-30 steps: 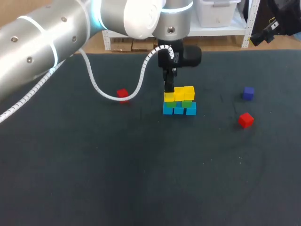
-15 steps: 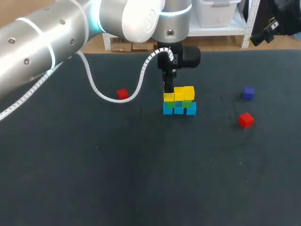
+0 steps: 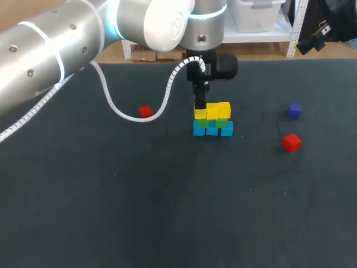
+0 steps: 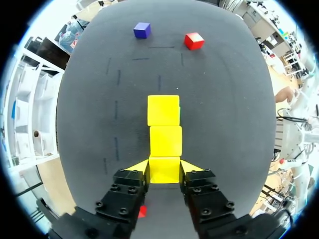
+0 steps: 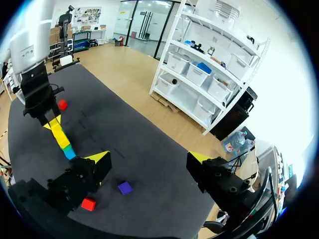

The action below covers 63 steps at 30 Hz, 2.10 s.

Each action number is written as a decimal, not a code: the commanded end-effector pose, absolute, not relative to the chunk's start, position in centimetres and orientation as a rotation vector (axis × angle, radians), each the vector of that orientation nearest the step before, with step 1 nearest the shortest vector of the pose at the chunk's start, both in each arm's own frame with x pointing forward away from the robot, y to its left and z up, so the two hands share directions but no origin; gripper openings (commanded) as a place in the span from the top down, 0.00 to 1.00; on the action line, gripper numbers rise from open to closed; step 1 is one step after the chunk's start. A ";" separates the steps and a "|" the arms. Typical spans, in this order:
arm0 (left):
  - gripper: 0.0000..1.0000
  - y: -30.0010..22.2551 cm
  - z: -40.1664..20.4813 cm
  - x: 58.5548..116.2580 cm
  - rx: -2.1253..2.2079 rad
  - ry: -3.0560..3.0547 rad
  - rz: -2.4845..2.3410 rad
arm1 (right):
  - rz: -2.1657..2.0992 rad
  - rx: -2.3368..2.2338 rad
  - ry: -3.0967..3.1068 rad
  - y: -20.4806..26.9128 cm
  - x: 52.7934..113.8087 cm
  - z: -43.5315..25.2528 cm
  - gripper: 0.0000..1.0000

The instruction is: Place the blue cubes, place green cubes on the blue cubes, place the yellow cubes on the green cubes, then place the red cubes on the yellow cubes, and place purple cube on the red cubes.

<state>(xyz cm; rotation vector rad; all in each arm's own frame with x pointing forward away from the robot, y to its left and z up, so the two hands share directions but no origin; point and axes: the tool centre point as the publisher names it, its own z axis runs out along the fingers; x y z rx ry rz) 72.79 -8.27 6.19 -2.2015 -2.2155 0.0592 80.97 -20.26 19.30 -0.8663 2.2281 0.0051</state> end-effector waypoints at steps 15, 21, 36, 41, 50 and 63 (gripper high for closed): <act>0.90 -8.1 6.0 72.6 -2.212 -2.212 0.046 | -0.015 -0.853 2.221 -20.1 80.6 19.2 0.00; 0.32 -8.1 6.0 72.6 -2.216 -2.208 0.038 | -0.015 -0.853 2.221 -20.1 80.6 19.2 0.00; 0.00 -4.3 8.2 73.9 -2.110 -2.374 0.054 | -0.015 -0.853 2.221 -20.1 80.6 19.2 0.00; 0.00 -1.6 8.7 74.5 -2.033 -2.468 0.043 | -0.015 -0.853 2.221 -20.1 80.6 19.2 0.00; 0.00 2.2 8.4 76.0 -1.838 -2.651 0.018 | -0.015 -0.853 2.221 -20.1 80.6 19.2 0.00; 0.00 6.0 6.2 78.3 -1.666 -2.778 -0.069 | -0.015 -0.853 2.221 -20.1 80.6 19.2 0.00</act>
